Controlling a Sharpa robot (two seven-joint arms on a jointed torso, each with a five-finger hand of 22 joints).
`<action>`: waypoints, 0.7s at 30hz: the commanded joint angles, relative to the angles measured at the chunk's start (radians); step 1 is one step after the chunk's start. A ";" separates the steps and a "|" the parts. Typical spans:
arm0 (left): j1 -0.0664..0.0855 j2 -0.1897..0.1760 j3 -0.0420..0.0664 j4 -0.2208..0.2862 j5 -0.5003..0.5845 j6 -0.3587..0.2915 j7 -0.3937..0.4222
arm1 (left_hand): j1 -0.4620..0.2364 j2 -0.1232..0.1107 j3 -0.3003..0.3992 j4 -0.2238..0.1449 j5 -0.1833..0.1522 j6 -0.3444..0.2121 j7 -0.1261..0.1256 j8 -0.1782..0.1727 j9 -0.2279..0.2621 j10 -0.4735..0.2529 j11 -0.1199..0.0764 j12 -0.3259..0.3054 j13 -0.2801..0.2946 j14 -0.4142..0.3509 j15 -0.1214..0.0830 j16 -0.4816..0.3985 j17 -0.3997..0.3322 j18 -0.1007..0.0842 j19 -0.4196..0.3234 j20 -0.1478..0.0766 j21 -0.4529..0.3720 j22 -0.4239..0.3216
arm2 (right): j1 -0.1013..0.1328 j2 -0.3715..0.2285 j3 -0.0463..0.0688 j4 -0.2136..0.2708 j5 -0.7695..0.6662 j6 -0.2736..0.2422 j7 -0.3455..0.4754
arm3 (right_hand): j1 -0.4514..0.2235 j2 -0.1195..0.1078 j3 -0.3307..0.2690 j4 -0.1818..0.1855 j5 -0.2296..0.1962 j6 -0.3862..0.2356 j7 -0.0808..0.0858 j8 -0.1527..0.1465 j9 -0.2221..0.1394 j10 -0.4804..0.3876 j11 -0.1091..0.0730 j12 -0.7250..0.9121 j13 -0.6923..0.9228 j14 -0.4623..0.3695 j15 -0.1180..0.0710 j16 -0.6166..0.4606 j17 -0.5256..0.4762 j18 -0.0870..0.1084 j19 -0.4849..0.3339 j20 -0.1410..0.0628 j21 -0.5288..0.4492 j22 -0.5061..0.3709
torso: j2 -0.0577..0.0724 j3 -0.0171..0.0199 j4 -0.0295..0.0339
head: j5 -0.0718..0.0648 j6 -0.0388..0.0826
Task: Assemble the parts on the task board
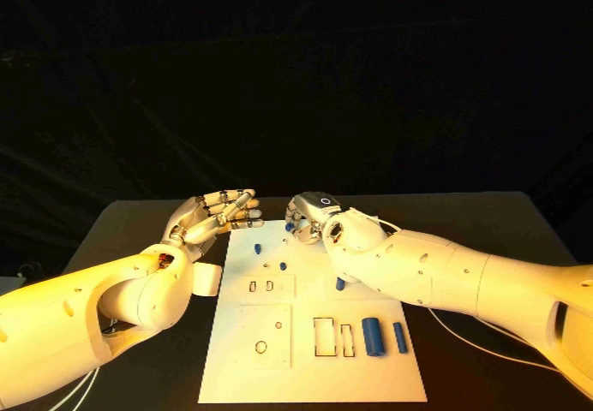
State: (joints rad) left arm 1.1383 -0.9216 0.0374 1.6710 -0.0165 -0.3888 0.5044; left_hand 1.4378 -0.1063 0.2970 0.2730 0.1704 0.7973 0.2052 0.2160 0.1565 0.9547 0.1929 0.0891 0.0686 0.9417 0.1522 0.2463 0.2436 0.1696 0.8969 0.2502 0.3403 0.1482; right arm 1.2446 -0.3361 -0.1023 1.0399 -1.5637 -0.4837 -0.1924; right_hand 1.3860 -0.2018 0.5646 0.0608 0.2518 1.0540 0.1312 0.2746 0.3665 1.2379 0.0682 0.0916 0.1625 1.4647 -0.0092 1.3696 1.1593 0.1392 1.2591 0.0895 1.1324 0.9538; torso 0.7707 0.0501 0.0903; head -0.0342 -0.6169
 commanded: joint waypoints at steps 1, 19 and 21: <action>0.003 0.002 0.001 0.001 0.002 0.012 0.004 | 0.010 -0.003 0.007 0.000 -0.006 0.007 0.039 0.006 0.001 0.008 0.003 -0.007 0.000 -0.008 -0.001 0.001 0.002 0.012 -0.001 -0.001 0.007 0.001 | -0.001 0.001 0.000 -0.010 -0.019 0.036 -0.015 | -0.006 0.007 0.006 -0.002 0.004 0.006 0.002 0.003 0.003 0.003 -0.001 0.002 0.000 0.034 -0.003 0.004 0.002 -0.018 0.002 0.002 0.003 -0.001 | 0.000 0.0006 -0.0004 | 0.001 -0.002; 0.003 0.002 0.001 0.000 0.002 0.010 0.003 | 0.012 -0.003 0.009 -0.001 -0.006 0.007 0.039 0.006 0.001 0.008 0.002 -0.008 -0.001 -0.009 -0.001 0.001 0.004 0.012 -0.001 -0.001 0.008 0.001 | -0.001 0.009 -0.001 -0.021 0.030 0.030 0.015 | -0.059 -0.050 -0.030 0.025 0.002 -0.154 0.034 -0.096 -0.002 -0.195 0.043 -0.024 -0.049 -0.025 0.037 -0.084 -0.151 0.011 -0.112 0.039 -0.125 -0.137 | 0.001 0.0000 -0.0019 | 0.005 -0.005; 0.003 0.001 0.001 0.000 0.002 0.009 0.002 | 0.012 -0.003 0.009 -0.001 -0.006 0.007 0.039 0.006 0.001 0.008 0.002 -0.008 -0.001 -0.009 -0.001 0.001 0.004 0.012 -0.001 -0.001 0.008 0.001 | -0.001 0.001 -0.002 -0.017 0.034 0.022 0.016 | -0.051 -0.048 -0.058 0.028 0.003 -0.177 0.032 -0.112 -0.004 -0.220 0.047 -0.020 -0.056 -0.036 0.039 -0.102 -0.182 0.016 -0.130 0.042 -0.153 -0.164 | 0.001 0.0005 -0.0021 | 0.005 -0.006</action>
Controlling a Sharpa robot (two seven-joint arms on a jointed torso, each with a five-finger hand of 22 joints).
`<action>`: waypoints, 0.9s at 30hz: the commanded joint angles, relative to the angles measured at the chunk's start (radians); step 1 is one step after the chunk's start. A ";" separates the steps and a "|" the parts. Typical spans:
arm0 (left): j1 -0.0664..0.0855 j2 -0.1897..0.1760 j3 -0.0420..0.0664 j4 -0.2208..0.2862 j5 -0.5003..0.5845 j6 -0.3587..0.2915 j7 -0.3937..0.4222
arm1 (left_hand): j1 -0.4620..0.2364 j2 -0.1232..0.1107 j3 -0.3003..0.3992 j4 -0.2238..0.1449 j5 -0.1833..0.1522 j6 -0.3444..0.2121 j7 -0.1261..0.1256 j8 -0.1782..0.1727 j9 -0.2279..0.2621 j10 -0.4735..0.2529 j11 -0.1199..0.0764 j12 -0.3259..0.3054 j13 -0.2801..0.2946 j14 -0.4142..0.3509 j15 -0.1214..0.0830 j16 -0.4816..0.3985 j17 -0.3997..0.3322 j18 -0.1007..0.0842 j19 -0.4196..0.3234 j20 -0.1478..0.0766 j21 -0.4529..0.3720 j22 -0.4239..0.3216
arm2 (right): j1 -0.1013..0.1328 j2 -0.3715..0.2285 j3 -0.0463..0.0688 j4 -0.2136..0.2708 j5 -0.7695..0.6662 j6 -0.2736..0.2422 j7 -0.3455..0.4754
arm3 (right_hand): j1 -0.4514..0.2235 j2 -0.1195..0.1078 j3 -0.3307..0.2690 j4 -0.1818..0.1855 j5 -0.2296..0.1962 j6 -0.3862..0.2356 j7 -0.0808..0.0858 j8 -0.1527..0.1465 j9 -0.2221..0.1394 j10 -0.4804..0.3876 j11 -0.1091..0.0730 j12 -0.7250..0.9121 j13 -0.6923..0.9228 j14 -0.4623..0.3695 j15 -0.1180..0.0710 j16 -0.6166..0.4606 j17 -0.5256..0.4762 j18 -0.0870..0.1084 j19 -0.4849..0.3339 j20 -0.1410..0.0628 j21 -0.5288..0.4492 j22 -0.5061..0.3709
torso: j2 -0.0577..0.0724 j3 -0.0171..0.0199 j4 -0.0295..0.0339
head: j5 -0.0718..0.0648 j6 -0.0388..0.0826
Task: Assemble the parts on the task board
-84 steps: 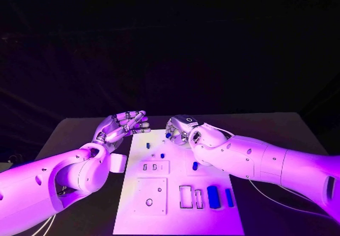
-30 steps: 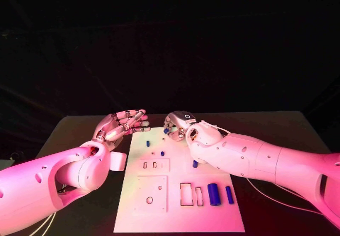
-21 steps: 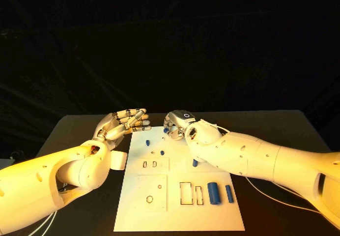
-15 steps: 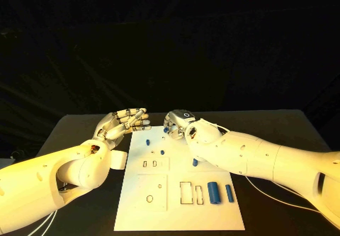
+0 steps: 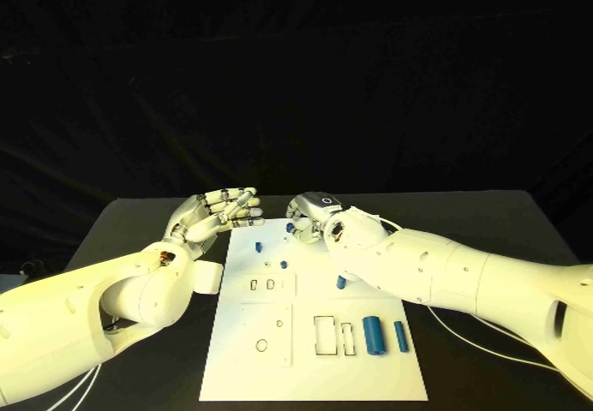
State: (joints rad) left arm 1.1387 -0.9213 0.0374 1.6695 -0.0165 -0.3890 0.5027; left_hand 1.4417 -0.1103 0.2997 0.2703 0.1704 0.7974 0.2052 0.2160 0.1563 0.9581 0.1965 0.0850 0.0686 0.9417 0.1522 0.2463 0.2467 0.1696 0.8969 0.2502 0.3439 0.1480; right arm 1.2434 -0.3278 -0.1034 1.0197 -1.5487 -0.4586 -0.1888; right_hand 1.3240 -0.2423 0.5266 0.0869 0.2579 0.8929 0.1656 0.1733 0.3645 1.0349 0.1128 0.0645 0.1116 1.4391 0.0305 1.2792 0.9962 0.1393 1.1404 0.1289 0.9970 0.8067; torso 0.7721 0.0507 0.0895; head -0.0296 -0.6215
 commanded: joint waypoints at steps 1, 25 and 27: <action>0.002 0.000 0.001 0.001 0.002 0.010 0.004 | 0.008 0.001 0.006 0.002 -0.006 0.007 0.039 0.006 0.002 0.005 -0.001 -0.004 -0.001 -0.009 -0.001 0.001 0.001 0.012 -0.001 -0.001 0.004 0.002 | 0.000 -0.012 0.000 0.008 0.020 -0.007 0.012 | 0.013 -0.006 -0.026 0.003 -0.003 -0.018 -0.003 -0.013 -0.002 -0.021 0.003 0.009 -0.007 -0.012 0.000 -0.016 -0.025 0.017 -0.015 0.003 -0.024 -0.023 | 0.000 0.0003 -0.0008 | 0.001 -0.001; 0.002 -0.007 0.001 -0.030 0.003 0.015 0.009 | 0.010 0.001 0.009 0.001 -0.006 0.008 0.039 0.006 0.002 0.006 -0.001 -0.004 -0.001 -0.010 -0.001 0.001 0.003 0.012 -0.002 -0.001 0.005 0.002 | 0.074 -0.373 0.025 0.325 0.300 0.075 -0.004 | 0.042 -0.024 -0.139 0.041 0.000 0.012 -0.019 0.010 0.033 0.226 -0.064 0.687 0.534 0.072 -0.047 0.151 0.245 -0.028 0.141 -0.042 0.158 0.238 | -0.020 0.0105 -0.0373 | 0.002 0.016; 0.002 -0.007 0.001 -0.032 0.003 0.016 0.009 | 0.010 0.001 0.009 0.001 -0.006 0.008 0.039 0.006 0.002 0.006 -0.001 -0.004 -0.001 -0.010 -0.001 0.001 0.003 0.012 -0.002 -0.001 0.005 0.002 | 0.077 -0.385 0.026 0.320 0.315 0.109 -0.019 | 0.049 -0.005 -0.225 0.081 -0.058 -0.019 -0.016 0.044 0.055 0.266 -0.046 1.134 1.003 0.106 -0.033 0.243 0.441 -0.045 0.193 -0.032 0.231 0.334 | -0.021 0.0112 -0.0383 | 0.006 0.019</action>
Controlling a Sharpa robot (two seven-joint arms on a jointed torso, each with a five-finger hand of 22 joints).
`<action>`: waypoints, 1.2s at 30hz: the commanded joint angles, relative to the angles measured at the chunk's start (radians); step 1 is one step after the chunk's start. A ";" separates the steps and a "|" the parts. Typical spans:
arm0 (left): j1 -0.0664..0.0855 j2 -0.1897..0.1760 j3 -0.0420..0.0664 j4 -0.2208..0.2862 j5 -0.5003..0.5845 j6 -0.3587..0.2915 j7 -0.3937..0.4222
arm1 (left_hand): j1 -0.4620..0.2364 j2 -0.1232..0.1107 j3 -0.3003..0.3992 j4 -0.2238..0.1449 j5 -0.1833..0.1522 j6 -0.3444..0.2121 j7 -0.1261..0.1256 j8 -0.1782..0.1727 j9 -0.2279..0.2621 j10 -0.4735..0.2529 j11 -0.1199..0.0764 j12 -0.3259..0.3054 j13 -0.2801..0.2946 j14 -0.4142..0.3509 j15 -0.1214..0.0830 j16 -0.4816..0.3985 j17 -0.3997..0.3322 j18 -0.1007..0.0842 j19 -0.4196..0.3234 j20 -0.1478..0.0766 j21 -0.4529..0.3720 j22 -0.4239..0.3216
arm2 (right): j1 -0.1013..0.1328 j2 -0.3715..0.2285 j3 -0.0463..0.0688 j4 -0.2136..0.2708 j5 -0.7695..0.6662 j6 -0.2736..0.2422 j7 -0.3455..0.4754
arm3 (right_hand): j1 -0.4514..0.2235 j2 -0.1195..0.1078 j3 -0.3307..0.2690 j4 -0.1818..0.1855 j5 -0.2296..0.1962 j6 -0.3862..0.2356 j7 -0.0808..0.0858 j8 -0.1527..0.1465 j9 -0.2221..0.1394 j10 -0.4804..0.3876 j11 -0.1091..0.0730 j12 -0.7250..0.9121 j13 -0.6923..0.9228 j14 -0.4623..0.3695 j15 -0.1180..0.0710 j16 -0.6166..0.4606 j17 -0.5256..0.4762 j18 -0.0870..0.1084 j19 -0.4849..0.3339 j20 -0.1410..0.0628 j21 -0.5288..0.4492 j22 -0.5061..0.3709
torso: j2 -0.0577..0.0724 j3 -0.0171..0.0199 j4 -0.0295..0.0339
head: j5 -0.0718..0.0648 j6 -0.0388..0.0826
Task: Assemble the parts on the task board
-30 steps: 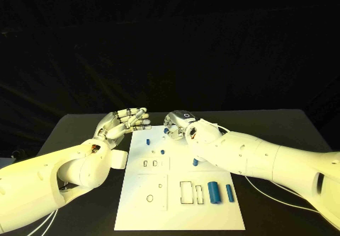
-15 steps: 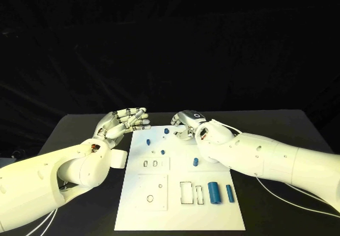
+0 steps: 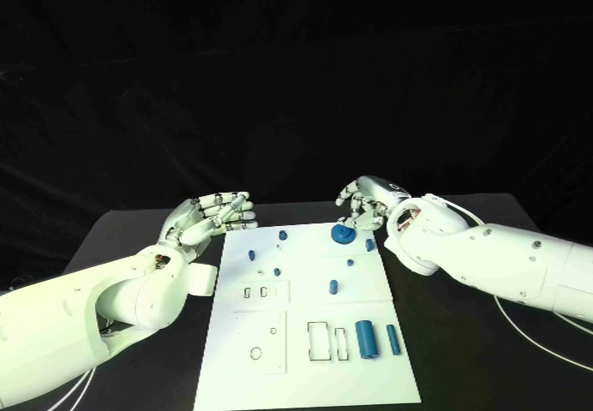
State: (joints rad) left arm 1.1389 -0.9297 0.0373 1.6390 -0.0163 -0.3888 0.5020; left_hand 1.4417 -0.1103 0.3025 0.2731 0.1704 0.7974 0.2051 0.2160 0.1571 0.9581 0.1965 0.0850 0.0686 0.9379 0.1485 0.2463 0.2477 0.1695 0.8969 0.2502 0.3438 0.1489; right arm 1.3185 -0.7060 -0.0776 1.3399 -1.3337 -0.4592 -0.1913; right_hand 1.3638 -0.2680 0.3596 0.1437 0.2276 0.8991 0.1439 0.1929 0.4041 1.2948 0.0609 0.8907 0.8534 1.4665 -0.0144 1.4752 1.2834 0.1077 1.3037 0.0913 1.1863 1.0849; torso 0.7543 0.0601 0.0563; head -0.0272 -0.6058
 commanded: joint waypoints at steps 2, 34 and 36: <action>0.001 0.001 0.001 -0.003 0.002 0.017 0.010 | 0.010 0.001 0.006 -0.002 -0.006 0.008 0.039 0.006 0.001 0.006 -0.001 -0.004 -0.001 -0.006 0.003 0.001 0.002 0.012 -0.002 -0.001 0.005 0.001 | 0.004 -0.013 0.000 -0.008 0.108 0.133 -0.030 | 0.003 0.026 -0.108 0.053 -0.023 -0.041 0.013 0.041 0.024 0.048 0.011 0.407 0.371 0.092 0.016 0.076 0.229 -0.026 0.061 0.012 0.089 0.116 | -0.002 0.0032 -0.0055 | 0.006 0.002; 0.001 0.012 0.001 -0.016 0.003 0.022 0.003 | 0.011 -0.001 0.008 -0.002 -0.006 0.008 0.039 0.006 0.001 0.008 -0.002 -0.005 -0.001 -0.008 0.003 0.001 0.004 0.012 -0.003 -0.001 0.007 0.001 | -0.037 0.092 -0.008 -0.143 0.023 0.180 -0.093 | 0.083 0.070 -0.228 0.144 0.020 -0.078 0.020 0.114 0.047 0.133 0.020 0.548 0.539 0.104 0.025 0.096 0.287 -0.043 0.106 0.024 0.162 0.217 | 0.001 0.0007 0.0001 | 0.004 -0.022; 0.001 0.012 0.001 -0.017 0.003 0.022 0.002 | 0.011 -0.001 0.008 -0.002 -0.006 0.008 0.039 0.006 0.001 0.008 -0.002 -0.005 -0.001 -0.008 0.003 0.001 0.004 0.012 -0.003 -0.001 0.007 0.001 | -0.038 0.092 -0.009 -0.144 0.023 0.177 -0.093 | 0.086 0.075 -0.224 0.143 0.020 -0.070 0.018 0.120 0.048 0.136 0.019 0.551 0.543 0.104 0.024 0.096 0.287 -0.043 0.108 0.024 0.164 0.220 | 0.001 0.0014 0.0007 | 0.004 -0.023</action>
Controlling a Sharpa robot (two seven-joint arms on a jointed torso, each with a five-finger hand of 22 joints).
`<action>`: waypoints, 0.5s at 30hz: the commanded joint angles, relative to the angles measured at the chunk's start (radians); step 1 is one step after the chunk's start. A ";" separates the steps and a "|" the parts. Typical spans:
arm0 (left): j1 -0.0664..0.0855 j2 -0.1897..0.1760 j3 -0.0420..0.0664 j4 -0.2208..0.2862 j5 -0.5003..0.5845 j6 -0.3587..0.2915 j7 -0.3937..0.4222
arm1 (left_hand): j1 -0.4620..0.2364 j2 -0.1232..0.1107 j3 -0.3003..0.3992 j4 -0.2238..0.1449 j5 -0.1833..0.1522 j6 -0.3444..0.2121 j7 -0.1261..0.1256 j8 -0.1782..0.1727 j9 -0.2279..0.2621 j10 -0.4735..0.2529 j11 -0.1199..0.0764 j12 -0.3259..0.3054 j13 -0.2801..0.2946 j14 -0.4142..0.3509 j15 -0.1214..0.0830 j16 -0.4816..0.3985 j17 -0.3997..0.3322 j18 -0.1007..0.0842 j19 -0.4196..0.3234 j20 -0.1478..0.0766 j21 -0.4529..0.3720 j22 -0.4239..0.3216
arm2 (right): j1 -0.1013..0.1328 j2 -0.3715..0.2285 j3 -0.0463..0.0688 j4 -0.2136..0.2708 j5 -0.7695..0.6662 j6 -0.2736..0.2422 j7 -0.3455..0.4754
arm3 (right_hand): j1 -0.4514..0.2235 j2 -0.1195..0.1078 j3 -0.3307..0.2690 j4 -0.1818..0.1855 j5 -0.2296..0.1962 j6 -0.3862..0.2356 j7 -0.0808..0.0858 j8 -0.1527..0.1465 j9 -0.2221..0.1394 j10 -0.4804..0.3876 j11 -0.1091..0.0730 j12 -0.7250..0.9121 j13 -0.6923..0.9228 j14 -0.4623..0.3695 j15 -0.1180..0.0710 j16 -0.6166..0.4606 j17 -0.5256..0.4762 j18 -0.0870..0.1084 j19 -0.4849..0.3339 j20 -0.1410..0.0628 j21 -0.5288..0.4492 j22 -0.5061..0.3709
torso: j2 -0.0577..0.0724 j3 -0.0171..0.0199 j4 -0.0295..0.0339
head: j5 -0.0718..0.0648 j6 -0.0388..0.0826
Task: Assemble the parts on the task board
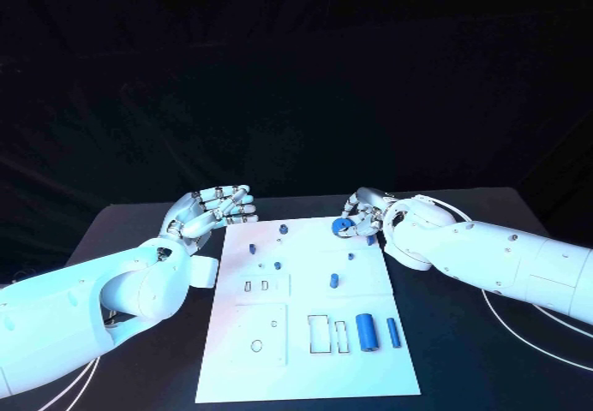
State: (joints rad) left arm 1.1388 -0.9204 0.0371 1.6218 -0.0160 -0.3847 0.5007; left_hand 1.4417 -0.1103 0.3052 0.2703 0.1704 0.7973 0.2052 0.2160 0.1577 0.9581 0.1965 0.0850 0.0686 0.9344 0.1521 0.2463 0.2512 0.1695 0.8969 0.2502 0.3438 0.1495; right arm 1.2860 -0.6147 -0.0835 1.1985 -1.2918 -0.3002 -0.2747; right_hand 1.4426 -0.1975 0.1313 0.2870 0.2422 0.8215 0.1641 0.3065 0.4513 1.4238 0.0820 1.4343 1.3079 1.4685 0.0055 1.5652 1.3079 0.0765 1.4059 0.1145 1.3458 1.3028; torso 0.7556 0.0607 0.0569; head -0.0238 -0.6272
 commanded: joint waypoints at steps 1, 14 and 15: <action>0.001 0.002 0.001 0.000 0.002 0.018 0.004 | 0.011 -0.001 0.006 0.001 -0.006 0.008 0.039 0.006 0.001 0.008 -0.002 -0.005 -0.001 -0.004 -0.001 0.001 0.001 0.012 -0.003 -0.001 0.007 0.001 | -0.006 0.001 -0.003 -0.003 -0.018 0.015 -0.009 | 0.013 0.012 0.012 -0.001 0.006 0.019 -0.005 0.013 0.001 0.011 -0.004 0.011 0.093 0.102 0.002 0.006 0.263 -0.013 0.007 -0.001 0.007 0.007 | -0.001 0.0010 0.0000 | 0.001 -0.002; 0.001 0.002 0.001 -0.002 0.002 0.017 0.001 | 0.010 -0.002 0.006 0.002 -0.006 0.007 0.041 0.006 0.001 0.007 0.000 -0.007 -0.001 -0.006 0.000 0.001 0.002 0.011 -0.004 -0.001 0.008 0.001 | -0.007 -0.003 -0.003 0.014 -0.053 -0.051 0.011 | 0.096 0.044 0.218 -0.040 0.007 0.168 -0.065 0.091 0.016 0.044 -0.058 0.035 0.132 0.102 -0.044 0.006 0.263 -0.017 0.017 -0.042 0.023 0.037 | 0.000 0.0019 0.0007 | 0.000 -0.004; 0.001 0.002 0.001 -0.002 0.002 0.017 0.001 | 0.010 -0.002 0.007 0.002 -0.006 0.007 0.041 0.006 0.001 0.007 0.000 -0.007 -0.001 -0.006 0.000 0.001 0.002 0.011 -0.004 -0.001 0.008 0.001 | -0.007 -0.004 -0.003 0.016 -0.056 -0.060 0.014 | 0.095 0.042 0.226 -0.043 0.007 0.169 -0.065 0.094 0.018 0.044 -0.059 0.034 0.131 0.102 -0.045 0.006 0.263 -0.017 0.018 -0.043 0.024 0.038 | 0.000 0.0016 0.0009 | 0.000 -0.004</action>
State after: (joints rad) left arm 1.1388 -0.9201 0.0371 1.6188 -0.0159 -0.3844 0.4986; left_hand 1.4417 -0.1103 0.3079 0.2730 0.1704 0.7973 0.2051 0.2160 0.1576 0.9581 0.1965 0.0811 0.0686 0.9344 0.1521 0.2463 0.2526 0.1695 0.8969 0.2502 0.3478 0.1494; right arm 1.2835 -0.6171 -0.0844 1.2142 -1.3116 -0.3361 -0.2683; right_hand 1.5171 -0.1848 0.3559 0.2425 0.2442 0.9052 0.1456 0.3325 0.4417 1.4648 0.0301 1.4657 1.3077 1.4657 -0.0335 1.5651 1.3077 0.0765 1.4235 0.0782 1.3677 1.3081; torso 0.7550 0.0624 0.0569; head -0.0231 -0.6308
